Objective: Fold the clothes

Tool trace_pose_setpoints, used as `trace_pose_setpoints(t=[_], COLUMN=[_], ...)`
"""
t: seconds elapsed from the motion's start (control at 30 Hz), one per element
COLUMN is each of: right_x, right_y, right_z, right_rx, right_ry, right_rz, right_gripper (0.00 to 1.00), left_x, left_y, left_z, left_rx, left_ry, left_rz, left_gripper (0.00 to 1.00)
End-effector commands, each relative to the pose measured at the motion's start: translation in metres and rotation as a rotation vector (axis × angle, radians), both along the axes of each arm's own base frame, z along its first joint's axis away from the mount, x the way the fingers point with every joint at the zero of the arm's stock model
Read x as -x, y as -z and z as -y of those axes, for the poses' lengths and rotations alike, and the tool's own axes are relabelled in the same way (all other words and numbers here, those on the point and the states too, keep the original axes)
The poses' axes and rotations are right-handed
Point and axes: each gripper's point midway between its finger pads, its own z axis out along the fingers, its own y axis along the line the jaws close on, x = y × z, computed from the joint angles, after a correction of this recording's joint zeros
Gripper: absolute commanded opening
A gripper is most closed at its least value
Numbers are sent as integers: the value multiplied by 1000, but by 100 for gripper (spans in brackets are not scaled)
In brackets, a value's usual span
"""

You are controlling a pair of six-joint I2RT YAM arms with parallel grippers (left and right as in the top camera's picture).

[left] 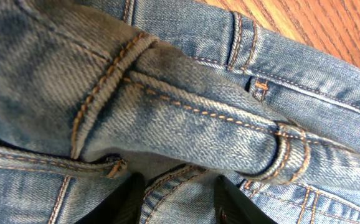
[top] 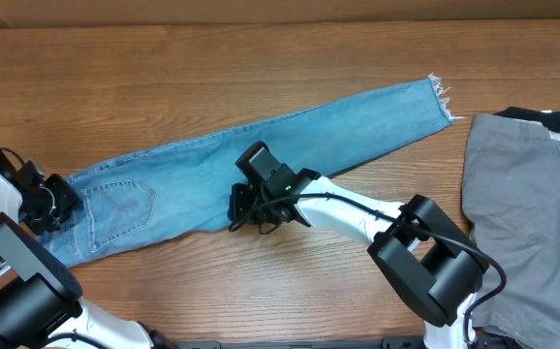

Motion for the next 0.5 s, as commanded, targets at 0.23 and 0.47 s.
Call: trace_pose_setpoints(t=[0.23,0.47], right_x=[-22,6], right_y=[-56,-48], right_z=[39,51], right_rx=[-31,11], right_ry=[-10,2], right_rz=[14,-150], right_gripper=[23,60], left_x=[6,6], left_y=[8,8], left_z=[6,6], left_rx=[13,15], left_ry=[-4,-4], left_rz=[-31,-33], left_gripper=[40,41])
